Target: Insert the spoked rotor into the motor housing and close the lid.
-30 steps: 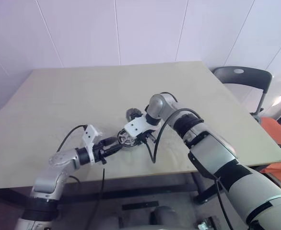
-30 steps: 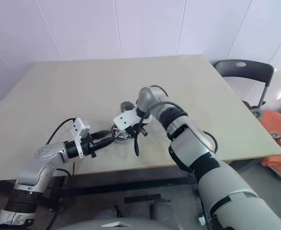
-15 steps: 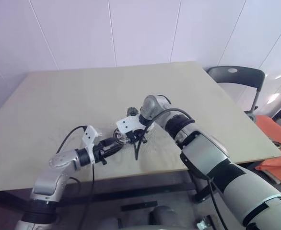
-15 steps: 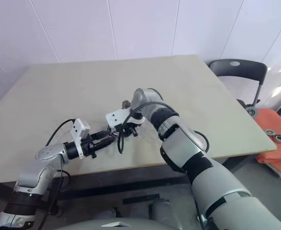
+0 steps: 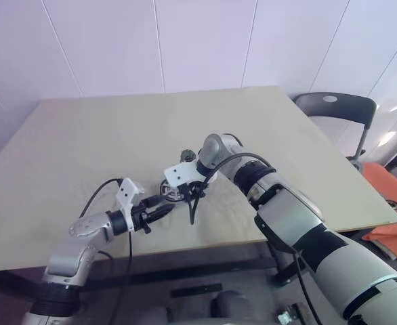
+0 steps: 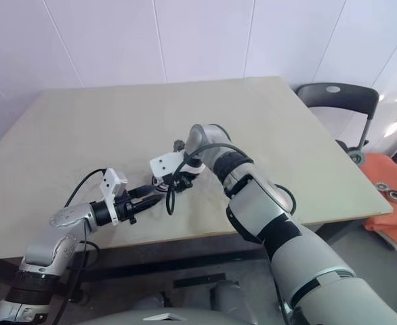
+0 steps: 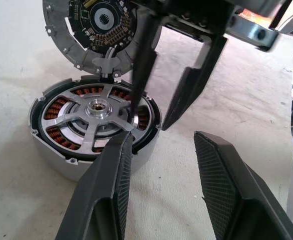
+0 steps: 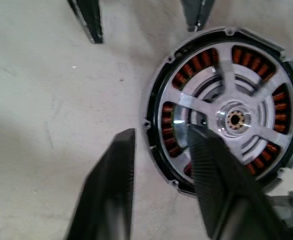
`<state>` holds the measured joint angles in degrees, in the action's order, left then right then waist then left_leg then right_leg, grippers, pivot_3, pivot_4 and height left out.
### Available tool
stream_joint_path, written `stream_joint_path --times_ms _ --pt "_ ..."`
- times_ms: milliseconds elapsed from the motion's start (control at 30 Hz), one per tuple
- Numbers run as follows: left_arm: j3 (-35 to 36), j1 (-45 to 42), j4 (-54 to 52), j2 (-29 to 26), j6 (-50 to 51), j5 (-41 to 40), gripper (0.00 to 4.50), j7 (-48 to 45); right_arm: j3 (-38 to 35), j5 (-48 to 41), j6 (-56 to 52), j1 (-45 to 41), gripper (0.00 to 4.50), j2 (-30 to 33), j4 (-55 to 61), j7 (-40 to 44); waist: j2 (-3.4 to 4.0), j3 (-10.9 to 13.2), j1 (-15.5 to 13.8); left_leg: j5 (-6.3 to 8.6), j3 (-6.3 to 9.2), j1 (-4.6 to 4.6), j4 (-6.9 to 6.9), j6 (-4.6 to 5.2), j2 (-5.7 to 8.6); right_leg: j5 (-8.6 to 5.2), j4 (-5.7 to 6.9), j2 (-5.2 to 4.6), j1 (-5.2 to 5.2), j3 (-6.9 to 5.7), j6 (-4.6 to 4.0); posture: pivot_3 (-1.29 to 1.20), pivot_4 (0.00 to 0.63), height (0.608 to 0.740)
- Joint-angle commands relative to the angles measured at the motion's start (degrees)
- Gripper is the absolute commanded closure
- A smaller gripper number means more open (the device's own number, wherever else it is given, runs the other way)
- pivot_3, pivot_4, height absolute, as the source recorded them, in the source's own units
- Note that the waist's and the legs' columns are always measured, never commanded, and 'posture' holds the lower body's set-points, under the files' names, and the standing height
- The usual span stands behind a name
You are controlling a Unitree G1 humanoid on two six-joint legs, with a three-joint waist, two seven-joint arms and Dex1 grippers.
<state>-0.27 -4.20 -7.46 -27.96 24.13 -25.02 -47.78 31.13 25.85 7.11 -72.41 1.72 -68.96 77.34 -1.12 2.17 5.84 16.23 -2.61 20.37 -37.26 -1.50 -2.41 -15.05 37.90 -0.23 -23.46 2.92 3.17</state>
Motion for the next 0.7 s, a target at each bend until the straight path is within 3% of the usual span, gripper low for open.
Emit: stream_joint_path --times_ms 33,167,300,533,700 --pt "0.9 -0.4 -2.2 -0.3 -0.6 -0.7 2.38 -0.3 -1.2 -1.6 1.4 -1.5 2.91 0.9 2.4 2.7 0.0 0.0 -0.1 0.0 0.0 0.01 0.01 0.0 0.0 0.0 -0.01 0.0 0.0 0.0 0.0 0.0 0.0 0.74" --pt "1.1 -0.5 -2.1 -0.6 -0.5 -0.8 2.38 -0.5 -1.7 -4.4 4.8 -0.2 2.91 3.0 6.4 10.8 0.01 0.0 -0.2 0.0 0.01 0.05 0.04 0.0 0.01 0.0 -0.09 0.01 -0.01 -0.01 0.02 0.0 0.0 0.74" --pt "1.2 -0.5 -2.0 -0.8 -0.5 -0.9 2.38 -0.7 -2.1 -6.6 8.3 0.9 2.91 4.7 9.7 13.8 0.01 0.0 -0.2 0.01 0.01 0.07 0.1 0.0 0.0 0.0 -0.19 0.0 0.01 -0.03 0.03 0.0 0.0 0.74" --pt "1.0 -1.2 -1.4 -0.8 -0.5 -0.8 2.38 -1.0 0.2 -2.7 25.9 2.8 2.91 6.5 8.5 1.0 0.01 0.0 -0.1 0.01 0.01 0.05 0.12 -0.01 -0.01 -0.01 -0.21 -0.04 0.01 0.0 0.02 0.0 0.0 0.74" --pt "0.8 -1.4 -1.4 -0.8 -0.5 -0.7 2.38 -1.0 1.2 -1.3 28.0 2.4 2.91 5.9 6.4 -2.0 0.01 0.0 -0.2 0.01 0.0 0.05 0.14 -0.01 -0.01 -0.01 -0.21 -0.08 0.01 0.01 0.02 0.0 0.0 0.74"
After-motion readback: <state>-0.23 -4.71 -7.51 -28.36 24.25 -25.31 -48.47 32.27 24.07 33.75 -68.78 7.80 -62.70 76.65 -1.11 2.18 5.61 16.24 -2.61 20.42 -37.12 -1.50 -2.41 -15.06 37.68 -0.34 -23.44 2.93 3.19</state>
